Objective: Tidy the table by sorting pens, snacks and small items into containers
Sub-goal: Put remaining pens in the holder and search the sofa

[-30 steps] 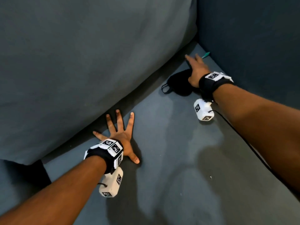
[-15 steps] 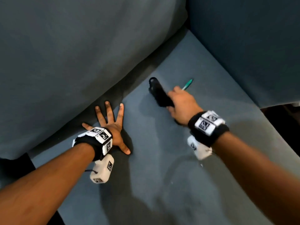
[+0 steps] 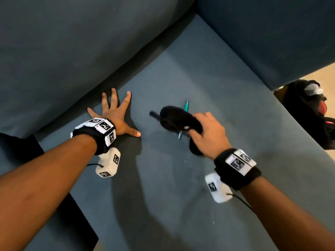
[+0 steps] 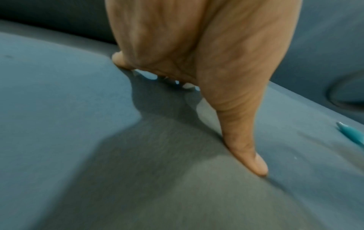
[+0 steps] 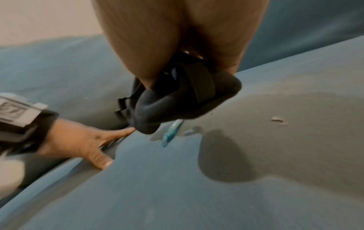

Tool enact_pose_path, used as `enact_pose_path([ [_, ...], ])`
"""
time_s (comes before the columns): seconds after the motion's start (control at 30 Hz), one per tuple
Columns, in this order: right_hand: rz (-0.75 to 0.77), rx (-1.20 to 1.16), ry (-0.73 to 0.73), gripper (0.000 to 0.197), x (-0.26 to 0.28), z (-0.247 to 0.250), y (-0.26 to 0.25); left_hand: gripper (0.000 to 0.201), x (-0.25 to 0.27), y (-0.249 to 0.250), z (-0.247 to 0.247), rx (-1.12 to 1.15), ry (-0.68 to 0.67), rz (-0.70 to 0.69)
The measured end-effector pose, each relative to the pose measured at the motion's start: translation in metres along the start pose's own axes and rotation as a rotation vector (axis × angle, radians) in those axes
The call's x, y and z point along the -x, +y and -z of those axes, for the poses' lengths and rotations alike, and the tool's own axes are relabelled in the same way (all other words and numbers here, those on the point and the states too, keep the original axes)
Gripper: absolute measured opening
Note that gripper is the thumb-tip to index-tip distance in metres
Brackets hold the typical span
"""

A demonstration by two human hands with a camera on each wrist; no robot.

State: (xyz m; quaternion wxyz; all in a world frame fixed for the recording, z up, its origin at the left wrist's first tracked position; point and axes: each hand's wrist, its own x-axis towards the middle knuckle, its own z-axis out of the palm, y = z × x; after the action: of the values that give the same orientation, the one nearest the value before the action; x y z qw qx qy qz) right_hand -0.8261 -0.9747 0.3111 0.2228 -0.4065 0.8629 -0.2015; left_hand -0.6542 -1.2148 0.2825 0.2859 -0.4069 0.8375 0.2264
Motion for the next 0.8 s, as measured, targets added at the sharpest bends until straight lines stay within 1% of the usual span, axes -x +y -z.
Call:
enact_pose_path([
  [0.07, -0.124, 0.053, -0.057, 0.035, -0.016, -0.007, -0.009, 0.126, 0.011, -0.006, -0.014, 0.023, 0.067, 0.006],
  [0.1, -0.151, 0.063, -0.096, 0.038, -0.02, -0.015, -0.014, 0.113, 0.018, -0.007, -0.024, 0.024, 0.107, 0.008],
  [0.17, -0.159, 0.083, -0.119, 0.041, -0.022, -0.032, -0.028, 0.085, 0.037, -0.009, -0.046, 0.019, 0.196, -0.002],
  [0.2, -0.161, 0.095, -0.112, 0.04, -0.021, -0.039, -0.034, 0.075, 0.047, -0.009, -0.058, 0.014, 0.232, -0.01],
  [0.27, -0.167, 0.111, -0.099, 0.039, -0.013, -0.049, -0.045, 0.065, 0.068, -0.01, -0.077, 0.009, 0.273, -0.032],
  [0.37, -0.158, 0.098, -0.11, 0.032, 0.009, -0.058, -0.055, 0.067, 0.101, -0.016, -0.1, 0.044, 0.284, -0.097],
  [0.43, -0.093, 0.102, -0.146, 0.022, 0.035, -0.068, -0.063, 0.071, 0.131, -0.025, -0.117, 0.09, 0.288, -0.159],
  [0.47, -0.041, 0.12, -0.175, 0.021, 0.053, -0.077, -0.07, 0.071, 0.148, -0.033, -0.128, 0.125, 0.299, -0.19],
  [0.5, 0.018, 0.147, -0.203, 0.022, 0.07, -0.085, -0.075, 0.069, 0.163, -0.039, -0.139, 0.184, 0.318, -0.223],
  [0.53, 0.076, 0.179, -0.235, 0.028, 0.089, -0.094, -0.081, 0.066, 0.179, -0.046, -0.151, 0.271, 0.342, -0.249],
  [0.57, 0.134, 0.214, -0.277, 0.039, 0.111, -0.105, -0.091, 0.063, 0.198, -0.057, -0.162, 0.388, 0.366, -0.256],
  [0.6, 0.177, 0.24, -0.314, 0.047, 0.13, -0.113, -0.099, 0.062, 0.215, -0.065, -0.172, 0.509, 0.388, -0.257],
  [0.63, 0.215, 0.252, -0.348, 0.049, 0.15, -0.123, -0.111, 0.063, 0.236, -0.078, -0.185, 0.624, 0.413, -0.242],
  [0.67, 0.244, 0.256, -0.376, 0.045, 0.166, -0.13, -0.119, 0.065, 0.253, -0.088, -0.196, 0.704, 0.449, -0.219],
  [0.7, 0.277, 0.26, -0.41, 0.04, 0.182, -0.138, -0.129, 0.069, 0.271, -0.1, -0.207, 0.738, 0.482, -0.186],
  [0.73, 0.331, 0.267, -0.455, 0.037, 0.201, -0.15, -0.143, 0.074, 0.295, -0.116, -0.22, 0.73, 0.521, -0.142],
  [0.8, 0.435, 0.277, -0.536, 0.035, 0.235, -0.172, -0.171, 0.084, 0.343, -0.146, -0.242, 0.605, 0.556, -0.076],
])
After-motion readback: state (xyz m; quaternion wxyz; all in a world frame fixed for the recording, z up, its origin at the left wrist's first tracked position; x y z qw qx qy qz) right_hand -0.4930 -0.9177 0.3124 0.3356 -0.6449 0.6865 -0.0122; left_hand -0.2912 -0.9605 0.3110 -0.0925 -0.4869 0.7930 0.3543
